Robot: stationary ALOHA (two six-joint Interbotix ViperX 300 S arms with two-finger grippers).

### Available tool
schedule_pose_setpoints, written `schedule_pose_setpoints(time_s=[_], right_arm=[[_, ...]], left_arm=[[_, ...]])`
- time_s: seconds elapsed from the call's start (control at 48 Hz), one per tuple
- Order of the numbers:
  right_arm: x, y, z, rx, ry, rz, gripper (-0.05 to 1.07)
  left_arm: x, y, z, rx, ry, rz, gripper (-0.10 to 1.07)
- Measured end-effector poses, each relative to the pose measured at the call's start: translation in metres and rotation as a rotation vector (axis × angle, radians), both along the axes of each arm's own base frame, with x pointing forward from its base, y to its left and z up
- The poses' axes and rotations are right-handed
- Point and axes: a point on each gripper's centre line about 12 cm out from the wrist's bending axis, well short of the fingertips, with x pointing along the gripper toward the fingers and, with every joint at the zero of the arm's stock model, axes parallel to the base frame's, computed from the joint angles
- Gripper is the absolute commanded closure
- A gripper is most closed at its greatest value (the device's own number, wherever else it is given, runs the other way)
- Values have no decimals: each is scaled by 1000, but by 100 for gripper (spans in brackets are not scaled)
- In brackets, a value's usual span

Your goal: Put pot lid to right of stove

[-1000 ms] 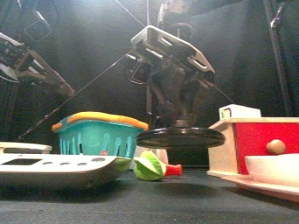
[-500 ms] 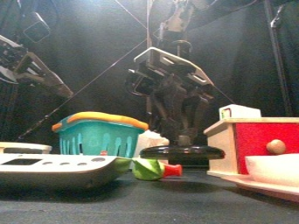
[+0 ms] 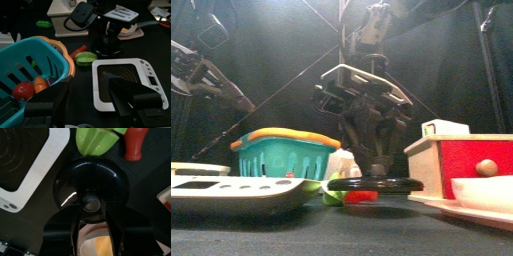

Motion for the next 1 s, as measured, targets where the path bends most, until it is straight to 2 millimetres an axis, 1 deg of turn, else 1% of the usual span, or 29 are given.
schedule_pose_setpoints(time_s=[0.25, 0.417, 0.583, 0.792, 1.0], right_arm=[[1, -19, -2, -34, -5, -17, 36], [-4, -25, -7, -40, 9, -26, 36], [-7, -26, -12, -44, 23, -26, 34], [-2, -26, -11, -43, -20, -23, 33], [-3, -24, -12, -31, -18, -26, 33]], left_arm=[[-1, 0, -2, -2, 5, 2, 11], [-1, 0, -2, -2, 6, 2, 11], [-1, 1, -2, -2, 6, 4, 11], [-1, 1, -2, -2, 6, 4, 11], [-1, 1, -3, -1, 8, 5, 11]])
